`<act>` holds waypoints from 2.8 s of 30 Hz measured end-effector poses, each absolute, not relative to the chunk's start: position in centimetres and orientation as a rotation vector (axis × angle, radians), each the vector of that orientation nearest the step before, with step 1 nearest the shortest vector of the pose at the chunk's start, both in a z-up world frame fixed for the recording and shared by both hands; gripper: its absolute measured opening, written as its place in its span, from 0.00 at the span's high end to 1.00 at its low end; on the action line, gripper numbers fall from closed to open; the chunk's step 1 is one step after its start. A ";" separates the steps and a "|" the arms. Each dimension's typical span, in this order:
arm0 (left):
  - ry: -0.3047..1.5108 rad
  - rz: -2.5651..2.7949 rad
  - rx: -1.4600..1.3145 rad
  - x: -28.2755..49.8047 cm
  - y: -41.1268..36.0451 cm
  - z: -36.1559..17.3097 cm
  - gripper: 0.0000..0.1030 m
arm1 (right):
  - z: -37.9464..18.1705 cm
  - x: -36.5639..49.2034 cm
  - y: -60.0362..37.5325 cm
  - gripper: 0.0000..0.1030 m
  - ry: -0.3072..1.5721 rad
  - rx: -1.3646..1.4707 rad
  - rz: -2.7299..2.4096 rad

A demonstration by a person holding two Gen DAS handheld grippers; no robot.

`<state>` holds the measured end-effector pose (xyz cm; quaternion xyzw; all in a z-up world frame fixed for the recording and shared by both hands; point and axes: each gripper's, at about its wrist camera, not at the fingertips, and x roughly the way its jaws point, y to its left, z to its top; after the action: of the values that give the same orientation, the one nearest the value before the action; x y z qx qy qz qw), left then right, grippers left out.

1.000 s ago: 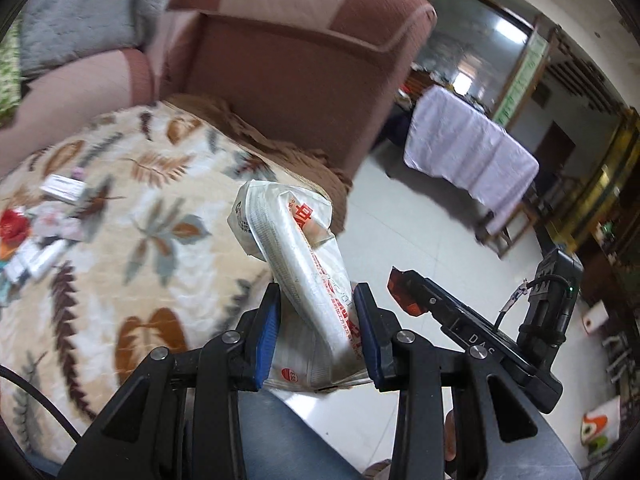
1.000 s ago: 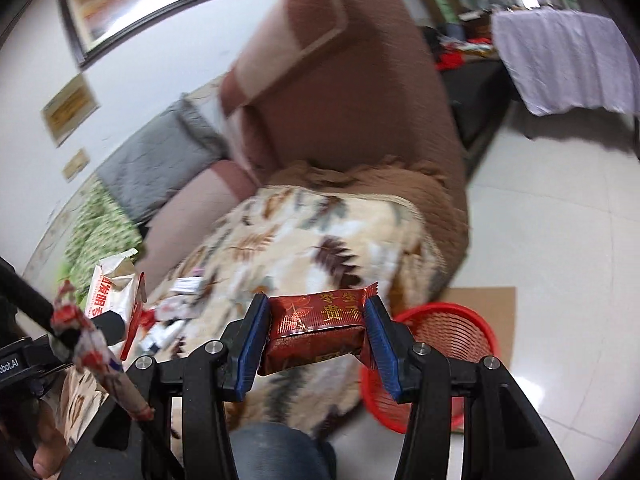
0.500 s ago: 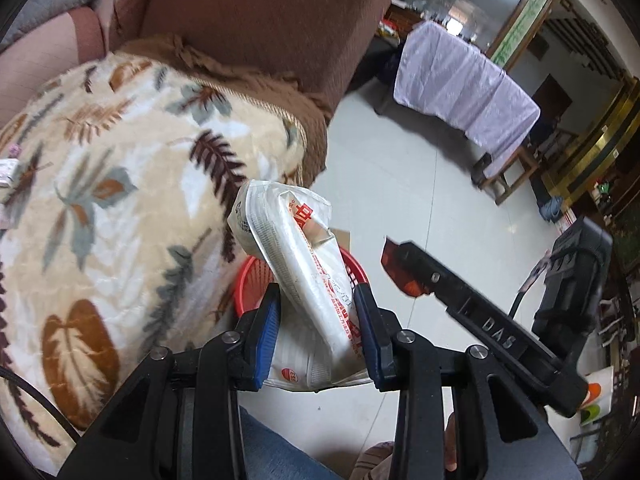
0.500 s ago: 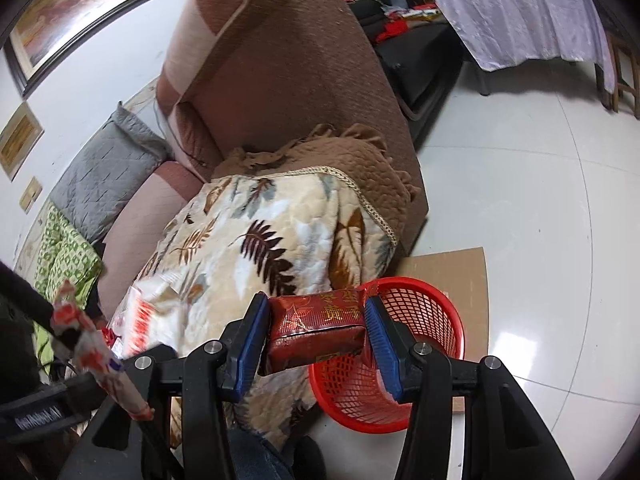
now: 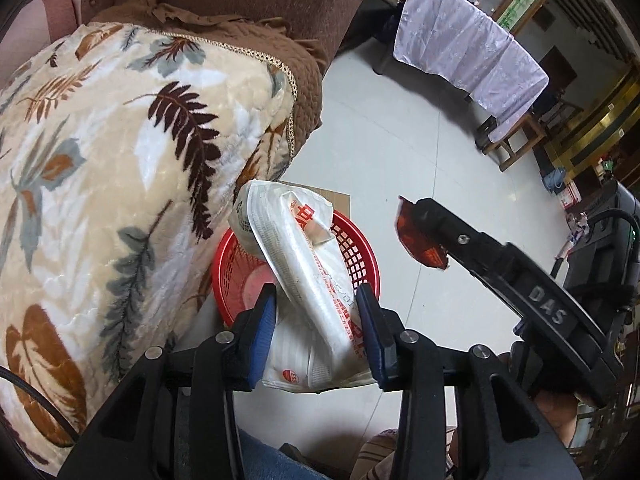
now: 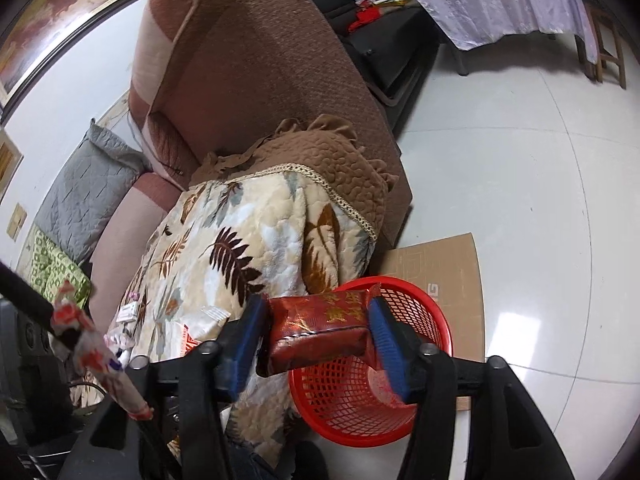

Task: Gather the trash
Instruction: 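Open both tools to drop the wrapper and bag into the wastebasket, then move both tools back over the trash pile on the blanket, then grasp a white plastic bag with the right tool while the left tool grasps the medicine box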

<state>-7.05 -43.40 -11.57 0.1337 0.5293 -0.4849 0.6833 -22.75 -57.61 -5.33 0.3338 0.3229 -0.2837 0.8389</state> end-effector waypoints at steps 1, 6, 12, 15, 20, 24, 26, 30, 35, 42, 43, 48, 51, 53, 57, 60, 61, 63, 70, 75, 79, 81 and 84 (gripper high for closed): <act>1.194 -1.087 0.299 -6.9 -43.6 -11.8 0.58 | -5.4 -22.9 -57.8 0.29 0.675 0.729 -0.590; 1.195 -1.074 0.283 -6.3 -43.1 -11.6 0.49 | -5.0 -23.1 -58.0 0.24 0.654 0.753 -0.583; 1.097 -1.047 0.219 -5.8 -39.5 -7.7 0.43 | -2.2 -22.3 -55.8 0.22 0.606 0.668 -0.523; 1.012 -1.007 0.177 -5.9 -35.9 -4.7 0.38 | -0.1 -21.4 -53.5 0.15 0.570 0.611 -0.472; 0.886 -0.895 0.129 -6.5 -29.4 -0.7 0.33 | 2.8 -20.0 -48.3 0.10 0.528 0.533 -0.384; 0.801 -0.770 0.095 -7.1 -23.6 1.5 0.30 | 3.9 -18.0 -43.6 0.10 0.529 0.489 -0.269; 0.771 -0.712 0.082 -6.9 -21.2 2.1 0.30 | 4.1 -17.3 -41.4 0.10 0.532 0.459 -0.218; 0.716 -0.615 0.039 -6.7 -16.1 3.5 0.30 | 4.4 -15.7 -37.4 0.10 0.544 0.422 -0.142; 0.670 -0.511 -0.001 -5.7 -10.6 4.5 0.29 | 4.2 -13.7 -33.1 0.10 0.595 0.328 -0.053; 0.644 -0.374 -0.106 -3.6 -3.9 5.0 0.29 | 3.7 -10.9 -29.2 0.09 0.634 0.287 0.098; 0.643 -0.363 -0.118 -3.4 -3.2 4.9 0.29 | 3.7 -10.6 -28.6 0.09 0.634 0.276 0.108; 0.648 -0.324 -0.141 -2.3 -1.4 4.4 0.29 | 3.0 -8.3 -27.0 0.08 0.654 0.267 0.153; 0.658 -0.314 -0.142 -1.7 -1.0 3.9 0.29 | 2.4 -6.9 -27.0 0.08 0.671 0.281 0.175; 0.667 -0.311 -0.136 -1.2 -1.0 3.4 0.29 | 1.8 -5.8 -26.8 0.08 0.683 0.290 0.185; 0.681 -0.315 -0.115 -0.2 -1.3 2.6 0.29 | 0.6 -4.1 -26.5 0.08 0.706 0.298 0.208; 0.684 -0.318 -0.088 0.5 -1.7 2.3 0.29 | -0.2 -2.8 -26.3 0.08 0.716 0.303 0.219; 0.684 -0.318 -0.076 0.8 -1.8 2.1 0.29 | -0.4 -2.4 -26.3 0.08 0.719 0.305 0.221; 0.689 -0.317 -0.050 1.7 -2.1 1.9 0.29 | -0.8 -1.2 -26.3 0.08 0.725 0.311 0.226; 0.735 -0.358 0.051 6.1 -3.3 0.6 0.29 | -1.8 4.2 -26.9 0.08 0.740 0.363 0.257; 0.828 -0.393 0.035 11.2 -3.2 -1.0 0.29 | -3.9 10.6 -27.1 0.08 0.803 0.400 0.298; 0.892 -0.382 0.074 15.3 -4.3 -2.5 0.29 | -7.1 15.5 -27.5 0.08 0.852 0.454 0.289; 0.916 -0.378 0.094 17.5 -5.1 -3.3 0.29 | -8.9 16.9 -28.2 0.09 0.867 0.483 0.266; 0.931 -0.380 0.123 19.8 -6.2 -5.2 0.29 | -12.4 18.2 -29.0 0.11 0.875 0.533 0.253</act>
<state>19.80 -6.20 -5.18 0.0590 0.4456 -0.1820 0.8745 18.21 -28.96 -12.42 0.2541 0.4177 0.1205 0.8640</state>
